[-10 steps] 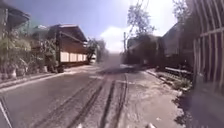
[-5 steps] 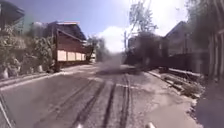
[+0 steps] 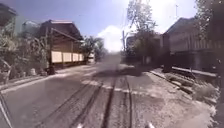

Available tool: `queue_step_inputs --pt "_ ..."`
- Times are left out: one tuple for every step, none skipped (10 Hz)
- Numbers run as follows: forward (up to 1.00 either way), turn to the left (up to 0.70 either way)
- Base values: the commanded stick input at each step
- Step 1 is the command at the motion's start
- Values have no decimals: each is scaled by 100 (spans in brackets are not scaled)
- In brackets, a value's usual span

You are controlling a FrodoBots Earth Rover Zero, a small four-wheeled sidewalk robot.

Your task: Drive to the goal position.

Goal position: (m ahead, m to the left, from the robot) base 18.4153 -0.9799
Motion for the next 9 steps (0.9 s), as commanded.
queue_step_inputs --pt "85 0" --pt "85 0" --pt "85 0" --pt "85 0" --pt "85 0" --pt "85 0" --pt "85 0" --pt "85 -3" --pt "85 -32"
